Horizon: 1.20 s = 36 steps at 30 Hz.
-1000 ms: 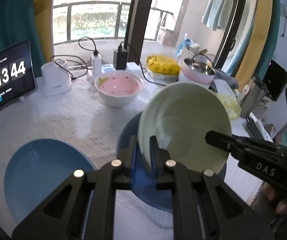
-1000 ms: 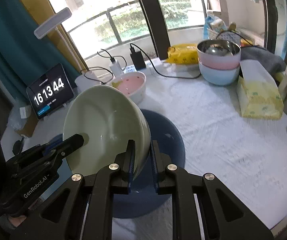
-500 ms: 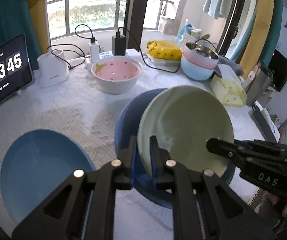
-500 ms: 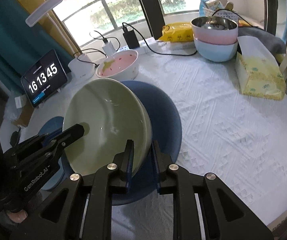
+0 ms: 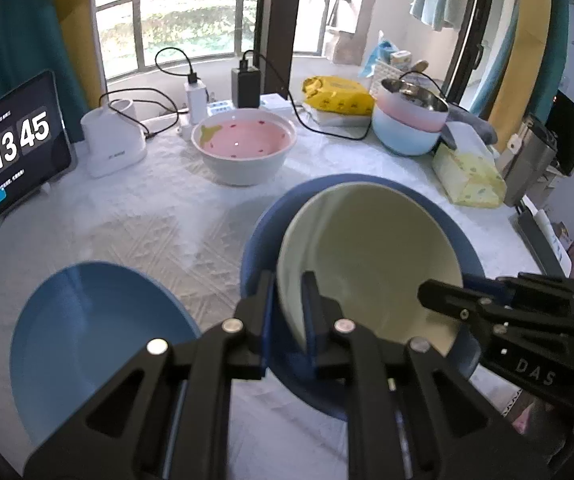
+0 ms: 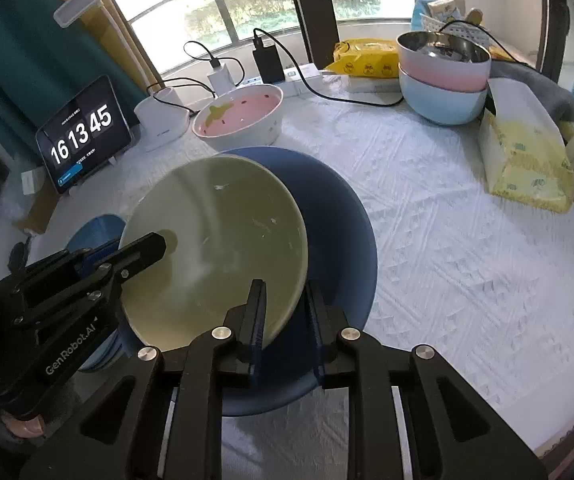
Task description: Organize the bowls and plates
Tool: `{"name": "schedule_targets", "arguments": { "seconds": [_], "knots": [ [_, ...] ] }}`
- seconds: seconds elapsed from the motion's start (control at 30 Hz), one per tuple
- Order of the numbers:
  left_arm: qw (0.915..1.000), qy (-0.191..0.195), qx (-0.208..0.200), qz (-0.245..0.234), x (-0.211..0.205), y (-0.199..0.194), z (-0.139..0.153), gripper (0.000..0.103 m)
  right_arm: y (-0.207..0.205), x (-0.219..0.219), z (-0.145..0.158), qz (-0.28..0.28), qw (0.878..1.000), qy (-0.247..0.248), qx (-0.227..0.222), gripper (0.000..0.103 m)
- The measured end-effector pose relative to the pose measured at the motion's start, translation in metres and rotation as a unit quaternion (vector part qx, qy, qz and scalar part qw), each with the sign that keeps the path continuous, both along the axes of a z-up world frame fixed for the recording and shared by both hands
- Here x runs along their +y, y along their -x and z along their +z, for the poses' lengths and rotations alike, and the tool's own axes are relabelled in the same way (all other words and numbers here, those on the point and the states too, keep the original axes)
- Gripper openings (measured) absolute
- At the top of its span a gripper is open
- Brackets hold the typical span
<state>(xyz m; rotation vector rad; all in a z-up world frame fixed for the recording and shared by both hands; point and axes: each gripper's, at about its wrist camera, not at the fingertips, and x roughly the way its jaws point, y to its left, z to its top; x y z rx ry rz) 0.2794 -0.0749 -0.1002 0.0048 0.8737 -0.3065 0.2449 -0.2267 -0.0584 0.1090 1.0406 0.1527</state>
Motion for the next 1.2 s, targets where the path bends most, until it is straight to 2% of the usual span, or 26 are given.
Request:
{"name": "schedule_targets", "arguments": {
  "seconds": [0.23, 0.4, 0.57, 1.2],
  "knots": [
    [1.0, 0.006, 0.004, -0.002, 0.003, 0.0, 0.0, 0.014, -0.001, 0.003, 0.0, 0.005, 1.0, 0.019, 0.0, 0.021],
    [1.0, 0.003, 0.003, -0.005, 0.002, 0.0, 0.0, 0.014, -0.002, 0.0, 0.002, 0.001, 1.0, 0.014, -0.001, 0.021],
    [0.9997, 0.024, 0.006, -0.008, 0.005, 0.001, 0.005, 0.014, -0.004, -0.004, 0.01, -0.004, 1.0, 0.008, -0.013, 0.022],
    [0.999, 0.044, 0.003, -0.003, 0.005, 0.0, 0.019, 0.014, -0.005, -0.011, 0.02, -0.006, 1.0, 0.002, -0.027, 0.024]
  ]
}}
